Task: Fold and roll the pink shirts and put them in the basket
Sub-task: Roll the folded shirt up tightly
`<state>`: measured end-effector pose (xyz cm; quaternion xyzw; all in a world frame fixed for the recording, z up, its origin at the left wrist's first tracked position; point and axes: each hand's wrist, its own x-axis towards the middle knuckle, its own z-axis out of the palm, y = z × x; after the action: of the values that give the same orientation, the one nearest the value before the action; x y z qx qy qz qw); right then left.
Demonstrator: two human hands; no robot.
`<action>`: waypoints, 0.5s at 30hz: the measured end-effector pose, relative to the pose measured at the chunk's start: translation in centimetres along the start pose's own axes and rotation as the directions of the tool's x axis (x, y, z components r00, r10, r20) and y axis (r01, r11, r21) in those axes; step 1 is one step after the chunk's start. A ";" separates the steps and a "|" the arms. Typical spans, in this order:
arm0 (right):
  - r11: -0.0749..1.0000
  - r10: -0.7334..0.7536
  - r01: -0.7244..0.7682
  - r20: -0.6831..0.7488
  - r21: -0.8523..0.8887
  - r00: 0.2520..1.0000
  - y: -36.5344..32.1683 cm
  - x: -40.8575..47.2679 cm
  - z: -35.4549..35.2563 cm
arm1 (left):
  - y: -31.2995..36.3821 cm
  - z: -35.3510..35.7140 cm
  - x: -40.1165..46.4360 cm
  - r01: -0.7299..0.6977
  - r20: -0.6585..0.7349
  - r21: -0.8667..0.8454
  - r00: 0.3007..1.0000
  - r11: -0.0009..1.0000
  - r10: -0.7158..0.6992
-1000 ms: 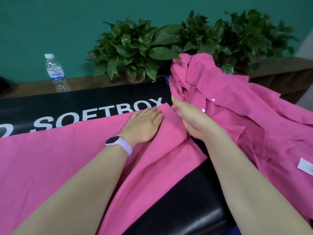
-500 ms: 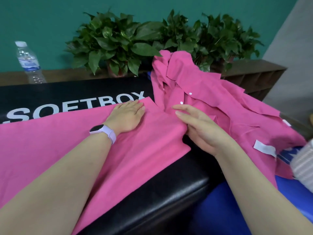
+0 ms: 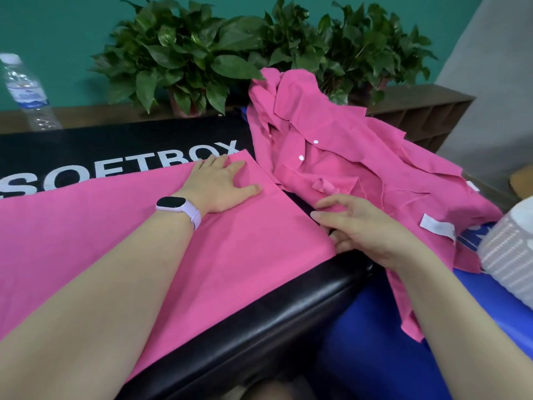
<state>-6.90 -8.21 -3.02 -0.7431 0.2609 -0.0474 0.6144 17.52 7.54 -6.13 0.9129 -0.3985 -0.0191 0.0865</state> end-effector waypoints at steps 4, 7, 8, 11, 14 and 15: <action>0.984 -0.026 0.002 -0.135 -0.179 0.991 -0.6 -0.3 0.0 | 0.6 0.1 0.2 0.031 0.060 0.054 0.998 0.998 -0.035; 0.779 -0.264 0.002 -0.326 -0.626 0.908 -1.8 -0.6 1.3 | 1.2 0.4 0.8 0.058 0.066 0.093 0.996 0.994 -0.064; 0.670 -0.401 0.020 -0.339 -0.742 0.851 -2.3 -0.7 2.5 | 1.4 0.5 0.9 0.067 0.065 0.093 0.995 0.993 -0.073; 0.578 -0.589 0.319 -0.114 -0.751 0.800 -3.1 -0.3 8.8 | 1.3 0.8 1.6 0.072 0.081 0.065 0.994 0.995 -0.077; 0.580 -0.564 0.451 0.065 -0.678 0.823 -1.9 0.8 13.8 | 0.8 0.8 2.2 0.055 0.088 0.037 0.994 0.998 -0.058; 0.595 -0.547 0.442 0.065 -0.672 0.835 -1.3 0.9 14.0 | 0.7 1.0 2.3 0.049 0.086 0.043 0.995 0.998 -0.053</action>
<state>-0.18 3.95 -5.40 -0.9479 0.0882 -0.1754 0.2509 18.43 5.27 -6.88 0.9226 -0.3787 -0.0528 0.0501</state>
